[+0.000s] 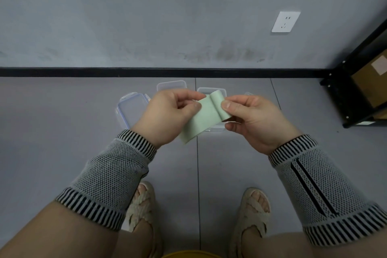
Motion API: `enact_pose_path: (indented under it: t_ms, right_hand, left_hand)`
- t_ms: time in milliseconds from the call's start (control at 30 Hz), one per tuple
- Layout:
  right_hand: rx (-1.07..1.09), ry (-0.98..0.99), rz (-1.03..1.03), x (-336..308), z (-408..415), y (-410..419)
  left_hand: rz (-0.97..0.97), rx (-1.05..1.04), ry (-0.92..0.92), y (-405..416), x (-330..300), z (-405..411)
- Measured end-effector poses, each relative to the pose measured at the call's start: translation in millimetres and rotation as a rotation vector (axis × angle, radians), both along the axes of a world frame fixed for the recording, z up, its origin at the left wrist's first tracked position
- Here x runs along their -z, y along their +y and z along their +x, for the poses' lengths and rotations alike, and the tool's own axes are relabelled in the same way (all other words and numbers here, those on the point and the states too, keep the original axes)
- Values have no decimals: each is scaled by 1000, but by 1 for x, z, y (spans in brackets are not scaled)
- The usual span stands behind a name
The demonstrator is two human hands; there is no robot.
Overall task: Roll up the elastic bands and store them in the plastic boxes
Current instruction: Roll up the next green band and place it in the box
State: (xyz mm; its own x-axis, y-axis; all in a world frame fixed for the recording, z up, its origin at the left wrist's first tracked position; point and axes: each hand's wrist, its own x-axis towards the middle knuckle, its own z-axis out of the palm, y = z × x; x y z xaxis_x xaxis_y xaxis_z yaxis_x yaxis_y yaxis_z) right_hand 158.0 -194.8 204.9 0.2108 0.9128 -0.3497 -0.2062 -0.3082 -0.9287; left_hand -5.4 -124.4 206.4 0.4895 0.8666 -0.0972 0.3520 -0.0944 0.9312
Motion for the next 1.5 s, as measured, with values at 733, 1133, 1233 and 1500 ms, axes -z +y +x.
enact_pose_path:
  t_ms: [733, 1133, 1233, 1500]
  right_hand:
    - [40, -164, 50, 0, -15, 2]
    - [7, -559, 137, 11, -16, 4]
    - [-3, -592, 149, 9, -16, 4]
    - [156, -42, 94, 4, -13, 3]
  left_hand:
    - [-28, -52, 5, -3, -2, 4]
    - [-158, -108, -14, -5, 4, 9]
    - [-189, -90, -8, -3, 5, 8]
    - [-324, -118, -169, 0, -3, 5]
